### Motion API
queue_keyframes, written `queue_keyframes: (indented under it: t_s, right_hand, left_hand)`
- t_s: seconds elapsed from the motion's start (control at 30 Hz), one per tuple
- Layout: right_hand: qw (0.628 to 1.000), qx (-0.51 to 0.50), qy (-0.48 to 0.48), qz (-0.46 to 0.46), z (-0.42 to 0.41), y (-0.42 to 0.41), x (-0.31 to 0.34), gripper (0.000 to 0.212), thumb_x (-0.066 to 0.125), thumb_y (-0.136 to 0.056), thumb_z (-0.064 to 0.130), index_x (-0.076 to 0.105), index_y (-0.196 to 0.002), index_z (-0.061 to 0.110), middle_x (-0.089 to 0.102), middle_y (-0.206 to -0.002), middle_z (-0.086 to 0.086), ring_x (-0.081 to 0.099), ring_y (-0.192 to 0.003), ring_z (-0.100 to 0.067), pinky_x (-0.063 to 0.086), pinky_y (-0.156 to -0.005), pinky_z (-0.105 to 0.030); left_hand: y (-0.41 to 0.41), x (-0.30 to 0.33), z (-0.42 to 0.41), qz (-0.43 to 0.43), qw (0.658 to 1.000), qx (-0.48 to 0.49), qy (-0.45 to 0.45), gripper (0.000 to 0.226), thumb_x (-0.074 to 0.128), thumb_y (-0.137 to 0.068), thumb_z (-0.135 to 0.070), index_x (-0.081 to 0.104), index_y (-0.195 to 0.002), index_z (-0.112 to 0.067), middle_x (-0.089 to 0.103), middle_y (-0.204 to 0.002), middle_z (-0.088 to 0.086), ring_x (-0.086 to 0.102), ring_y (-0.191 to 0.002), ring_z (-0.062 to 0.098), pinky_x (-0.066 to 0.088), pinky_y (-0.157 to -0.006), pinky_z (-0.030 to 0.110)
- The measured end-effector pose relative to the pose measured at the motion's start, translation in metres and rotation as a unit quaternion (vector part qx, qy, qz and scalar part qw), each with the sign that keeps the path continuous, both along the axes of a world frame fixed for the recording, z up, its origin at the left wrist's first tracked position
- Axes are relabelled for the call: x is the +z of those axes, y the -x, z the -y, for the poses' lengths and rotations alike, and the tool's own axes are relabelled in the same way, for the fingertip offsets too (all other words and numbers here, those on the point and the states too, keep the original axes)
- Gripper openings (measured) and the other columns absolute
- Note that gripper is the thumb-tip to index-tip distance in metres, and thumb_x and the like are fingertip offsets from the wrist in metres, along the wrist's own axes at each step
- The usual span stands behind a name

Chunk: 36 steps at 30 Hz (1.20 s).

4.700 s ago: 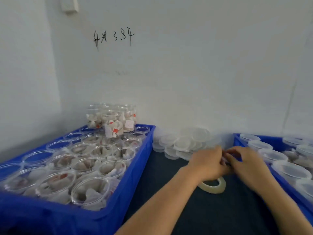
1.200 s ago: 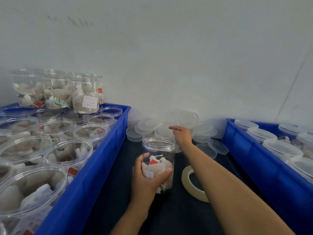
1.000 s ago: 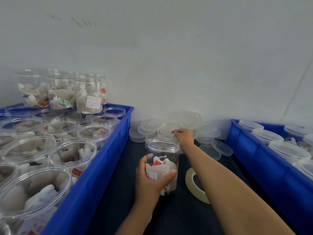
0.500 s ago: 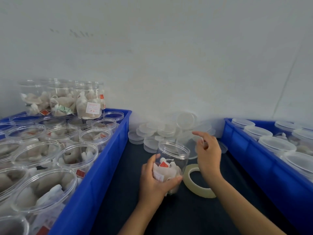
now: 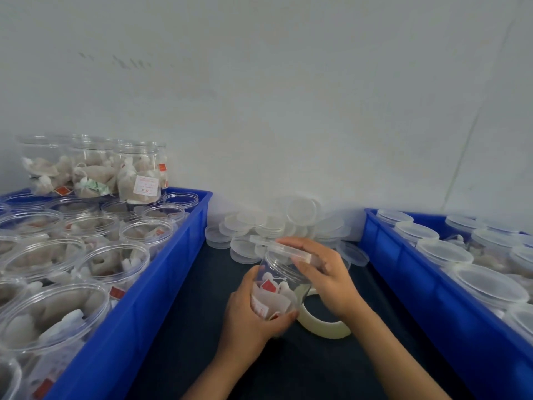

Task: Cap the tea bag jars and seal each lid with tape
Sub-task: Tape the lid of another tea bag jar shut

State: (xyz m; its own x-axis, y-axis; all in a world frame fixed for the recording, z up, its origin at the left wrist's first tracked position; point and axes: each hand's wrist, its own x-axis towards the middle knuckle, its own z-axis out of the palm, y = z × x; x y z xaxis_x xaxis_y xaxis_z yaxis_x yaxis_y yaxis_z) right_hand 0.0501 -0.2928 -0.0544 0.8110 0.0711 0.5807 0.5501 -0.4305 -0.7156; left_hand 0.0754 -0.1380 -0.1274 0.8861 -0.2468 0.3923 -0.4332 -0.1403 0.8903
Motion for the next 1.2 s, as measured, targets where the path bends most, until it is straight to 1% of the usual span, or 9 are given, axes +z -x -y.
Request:
queue_keyframes:
  t_s: [0.23,0.37,0.47,0.6,0.77,0.97,1.03,1.1,1.2]
  right_hand:
    - [0.984,0.113,0.061,-0.128,0.018,0.001,0.014,0.044,0.058,-0.090,0.036,0.052,-0.133,0.038,0.052,-0.139,0.011,0.048,-0.130,-0.013,0.038,-0.108,-0.051]
    - [0.984,0.038,0.101,-0.142,0.013,0.001,0.014,0.056,0.059,-0.072,0.068,0.048,-0.126,0.057,0.046,-0.125,0.011,0.045,-0.122,-0.008,0.040,-0.106,-0.035]
    - [0.980,0.001,0.153,-0.131,0.009,0.001,0.014,0.056,0.056,-0.070,0.074,0.047,-0.123,0.061,0.042,-0.118,0.007,0.046,-0.115,-0.009,0.042,-0.099,-0.027]
    - [0.974,-0.021,0.202,-0.103,0.007,-0.002,0.012,0.049,0.054,-0.074,0.074,0.048,-0.120,0.060,0.041,-0.112,0.014,0.050,-0.105,-0.007,0.049,-0.094,-0.032]
    - [0.978,-0.024,0.194,-0.076,0.007,-0.002,0.009,0.042,0.056,-0.077,0.063,0.052,-0.119,0.059,0.040,-0.108,0.017,0.050,-0.099,-0.002,0.048,-0.090,-0.025]
    - [0.994,-0.088,0.053,-0.037,-0.001,-0.008,-0.002,0.036,0.066,-0.083,0.033,0.059,-0.110,0.056,0.045,-0.108,0.002,0.050,-0.092,-0.004,0.044,-0.080,-0.009]
    - [0.994,-0.098,-0.020,-0.050,0.000,-0.011,-0.002,0.031,0.063,-0.086,0.032,0.061,-0.110,0.053,0.050,-0.109,-0.010,0.053,-0.098,-0.014,0.049,-0.084,-0.017]
    - [0.992,-0.080,-0.064,-0.072,-0.001,-0.013,-0.002,0.029,0.059,-0.092,0.028,0.062,-0.112,0.047,0.056,-0.104,-0.013,0.055,-0.103,-0.027,0.053,-0.089,-0.041]
    - [0.994,-0.064,-0.066,-0.064,-0.005,-0.013,-0.001,0.025,0.053,-0.096,0.025,0.063,-0.113,0.042,0.054,-0.088,-0.021,0.055,-0.088,-0.038,0.052,-0.078,-0.059]
  left_hand:
    - [-0.004,-0.002,-0.001,-0.008,1.000,-0.005,0.004,0.080,0.078,-0.046,-0.063,0.042,-0.118,-0.058,0.060,-0.115,-0.020,0.057,-0.109,0.004,0.052,-0.091,0.031]
    - [-0.003,-0.001,-0.002,0.007,0.999,-0.018,-0.028,0.087,0.081,-0.048,-0.060,0.035,-0.121,-0.064,0.054,-0.120,-0.022,0.054,-0.110,-0.001,0.051,-0.093,0.028]
    - [-0.001,-0.003,-0.002,0.018,0.999,-0.025,-0.028,0.089,0.086,-0.053,-0.051,0.034,-0.124,-0.063,0.055,-0.122,-0.021,0.054,-0.110,-0.007,0.050,-0.087,0.014]
    - [-0.002,-0.003,-0.003,-0.001,0.999,-0.034,-0.010,0.089,0.089,-0.053,-0.046,0.039,-0.125,-0.060,0.057,-0.122,-0.023,0.052,-0.108,-0.014,0.046,-0.079,0.004]
    - [0.000,0.001,-0.003,-0.028,0.998,-0.057,0.019,0.087,0.092,-0.053,-0.038,0.041,-0.115,-0.070,0.054,-0.113,-0.042,0.052,-0.106,-0.020,0.044,-0.074,0.000]
    - [-0.008,0.004,-0.009,-0.184,0.965,-0.073,0.174,0.107,0.095,-0.044,-0.034,0.041,-0.136,-0.034,0.059,-0.124,-0.006,0.062,-0.111,0.012,0.055,-0.087,0.031]
    - [-0.013,0.004,-0.011,-0.217,0.944,-0.090,0.231,0.087,0.085,-0.055,-0.027,0.048,-0.134,-0.024,0.064,-0.124,0.005,0.064,-0.109,0.021,0.054,-0.089,0.037]
    - [-0.011,0.006,-0.011,-0.217,0.936,-0.118,0.252,0.072,0.075,-0.063,-0.027,0.051,-0.131,-0.027,0.068,-0.120,0.002,0.067,-0.107,0.019,0.054,-0.089,0.038]
    - [-0.007,0.007,-0.009,-0.215,0.936,-0.139,0.242,0.063,0.077,-0.076,-0.034,0.046,-0.131,-0.034,0.070,-0.116,-0.001,0.069,-0.102,0.018,0.058,-0.077,0.037]
